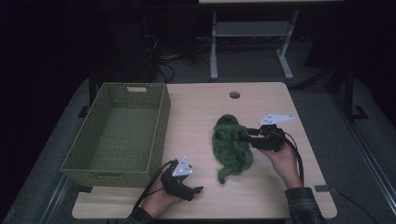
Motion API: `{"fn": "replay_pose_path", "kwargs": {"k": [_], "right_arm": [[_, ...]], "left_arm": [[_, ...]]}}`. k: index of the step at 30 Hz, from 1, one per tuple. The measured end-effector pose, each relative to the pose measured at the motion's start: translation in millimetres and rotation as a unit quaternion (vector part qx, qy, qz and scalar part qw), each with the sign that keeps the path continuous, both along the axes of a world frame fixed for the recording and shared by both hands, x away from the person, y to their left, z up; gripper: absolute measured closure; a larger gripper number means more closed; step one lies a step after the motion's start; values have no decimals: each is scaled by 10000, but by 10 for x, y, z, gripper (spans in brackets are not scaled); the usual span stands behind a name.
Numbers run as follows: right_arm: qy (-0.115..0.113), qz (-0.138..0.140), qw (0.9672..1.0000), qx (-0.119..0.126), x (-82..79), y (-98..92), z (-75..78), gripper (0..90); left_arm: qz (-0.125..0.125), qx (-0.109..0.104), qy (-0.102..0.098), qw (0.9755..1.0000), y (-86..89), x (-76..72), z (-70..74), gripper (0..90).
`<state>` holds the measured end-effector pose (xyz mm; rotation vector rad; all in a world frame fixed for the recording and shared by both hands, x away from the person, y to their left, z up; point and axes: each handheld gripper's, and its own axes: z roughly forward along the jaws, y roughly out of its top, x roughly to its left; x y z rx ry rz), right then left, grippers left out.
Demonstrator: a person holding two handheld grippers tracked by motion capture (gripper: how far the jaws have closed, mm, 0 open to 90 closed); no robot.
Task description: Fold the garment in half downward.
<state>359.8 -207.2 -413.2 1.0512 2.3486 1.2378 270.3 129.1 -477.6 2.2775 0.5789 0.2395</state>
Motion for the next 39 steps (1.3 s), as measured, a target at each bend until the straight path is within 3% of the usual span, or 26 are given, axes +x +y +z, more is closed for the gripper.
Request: {"fn": "replay_pose_path", "kwargs": {"k": [6, 14, 21, 31, 34, 35, 37, 39], "right_arm": [[22, -119, 9999, -66, -151, -164, -11, 542], [234, -257, 9993, -148, -328, -367, -110, 519], [355, -321, 9987, -157, -426, -476, -166, 519], [386, -424, 9983, -115, -442, -579, -213, 518], [415, -436, 9981, -127, -443, -575, -221, 517], [415, -436, 9981, -127, -443, -575, -221, 517], [400, -422, 9982, -137, -441, -572, -227, 515], [395, -417, 9983, -134, -443, -571, -227, 513]], "left_arm": [[37, 97, 42, 9999, -17, 0, 18, 128], [114, 187, 140, 9997, -44, 18, 52, 146], [72, 113, 348, 9993, -49, 71, 110, 308], [-33, -166, 390, 9991, -140, 198, 322, 554], [-64, -299, 444, 9985, -172, 265, 431, 655], [-64, -299, 444, 9985, -172, 265, 431, 732], [-67, -348, 446, 9984, -209, 302, 491, 761], [-110, -437, 463, 9979, -253, 344, 553, 892]]}}
